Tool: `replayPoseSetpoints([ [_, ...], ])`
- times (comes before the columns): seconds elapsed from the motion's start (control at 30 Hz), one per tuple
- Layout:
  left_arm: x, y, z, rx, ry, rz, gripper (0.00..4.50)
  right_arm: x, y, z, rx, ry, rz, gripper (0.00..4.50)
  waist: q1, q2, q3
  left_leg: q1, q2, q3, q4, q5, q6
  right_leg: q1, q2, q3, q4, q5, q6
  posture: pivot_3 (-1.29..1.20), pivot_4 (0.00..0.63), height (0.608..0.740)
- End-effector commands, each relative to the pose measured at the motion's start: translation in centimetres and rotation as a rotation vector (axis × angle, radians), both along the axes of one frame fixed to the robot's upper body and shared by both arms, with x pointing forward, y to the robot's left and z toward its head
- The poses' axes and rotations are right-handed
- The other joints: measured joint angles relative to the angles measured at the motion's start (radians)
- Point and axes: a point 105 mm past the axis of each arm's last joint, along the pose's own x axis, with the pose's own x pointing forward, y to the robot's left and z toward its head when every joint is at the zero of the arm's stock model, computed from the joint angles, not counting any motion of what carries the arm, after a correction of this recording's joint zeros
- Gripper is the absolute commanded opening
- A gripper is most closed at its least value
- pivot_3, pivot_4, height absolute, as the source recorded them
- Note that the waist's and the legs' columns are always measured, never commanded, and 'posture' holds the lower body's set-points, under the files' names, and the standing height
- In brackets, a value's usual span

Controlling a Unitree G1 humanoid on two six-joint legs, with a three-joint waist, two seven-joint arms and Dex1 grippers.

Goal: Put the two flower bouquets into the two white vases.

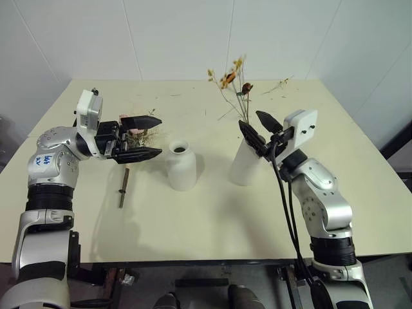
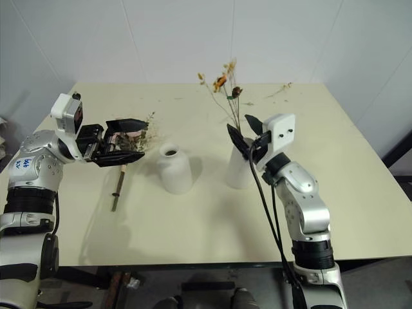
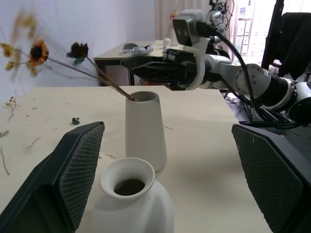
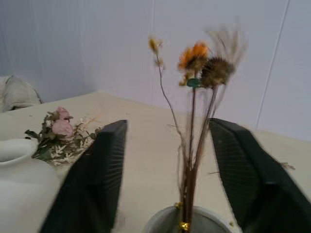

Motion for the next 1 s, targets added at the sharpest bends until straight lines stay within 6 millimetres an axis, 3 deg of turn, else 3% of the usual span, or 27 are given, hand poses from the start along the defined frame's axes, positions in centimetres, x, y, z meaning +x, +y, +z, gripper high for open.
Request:
replayPoseSetpoints([
  [0.03, -1.2, 0.1, 0.8, 0.015, -0.060, -0.068, 4.50, -2.1, -0.7, 1.5, -0.013, -0.048, 0.027, 3.97, 0.001, 0.000, 0.000, 0.000, 0.000, 0.000, 0.000, 0.000, 0.000, 0.000, 0.000, 0.000, 0.000, 0.000, 0.000, 0.00, 0.150, 0.740],
  [0.07, -1.1, 0.0, 0.8, 0.014, -0.061, -0.069, 4.50, -2.6, -1.1, 1.5, -0.025, -0.045, 0.033, 4.37, 0.001, 0.000, 0.000, 0.000, 0.000, 0.000, 0.000, 0.000, 0.000, 0.000, 0.000, 0.000, 0.000, 0.000, 0.000, 0.00, 0.150, 0.740],
  [0.1, -1.1, 0.0, 0.8, 0.013, -0.062, -0.070, 4.50, -3.0, -1.2, 1.5, -0.034, -0.041, 0.038, 4.47, 0.002, 0.000, 0.000, 0.000, 0.000, 0.000, 0.000, 0.000, 0.000, 0.000, 0.000, 0.000, 0.000, 0.000, 0.000, 0.00, 0.150, 0.740],
  [0.67, -0.3, -0.7, 1.0, 0.006, -0.065, -0.065, 4.50, -6.3, -2.7, 1.8, -0.216, 0.012, 0.150, 4.47, 0.004, 0.000, 0.000, 0.000, 0.000, 0.000, 0.000, 0.000, 0.001, 0.001, 0.000, 0.000, -0.003, -0.001, -0.001, 0.00, 0.150, 0.740],
  [0.87, 0.3, -0.7, 1.3, -0.016, -0.086, 0.009, 4.50, -7.0, -3.0, 2.3, -0.276, 0.025, 0.202, 4.47, 0.004, 0.000, 0.000, 0.000, 0.000, 0.000, 0.000, 0.000, 0.001, 0.001, 0.000, 0.000, -0.003, -0.001, -0.001, 0.00, 0.150, 0.740],
  [1.0, 1.5, 0.4, 1.8, -0.079, -0.102, 0.261, 4.50, -7.5, -3.9, 2.8, -0.349, 0.109, 0.314, 4.47, 0.002, 0.000, 0.000, 0.000, 0.000, 0.000, 0.000, 0.000, 0.001, 0.001, -0.001, 0.000, -0.003, 0.000, -0.001, 0.00, 0.150, 0.740],
])
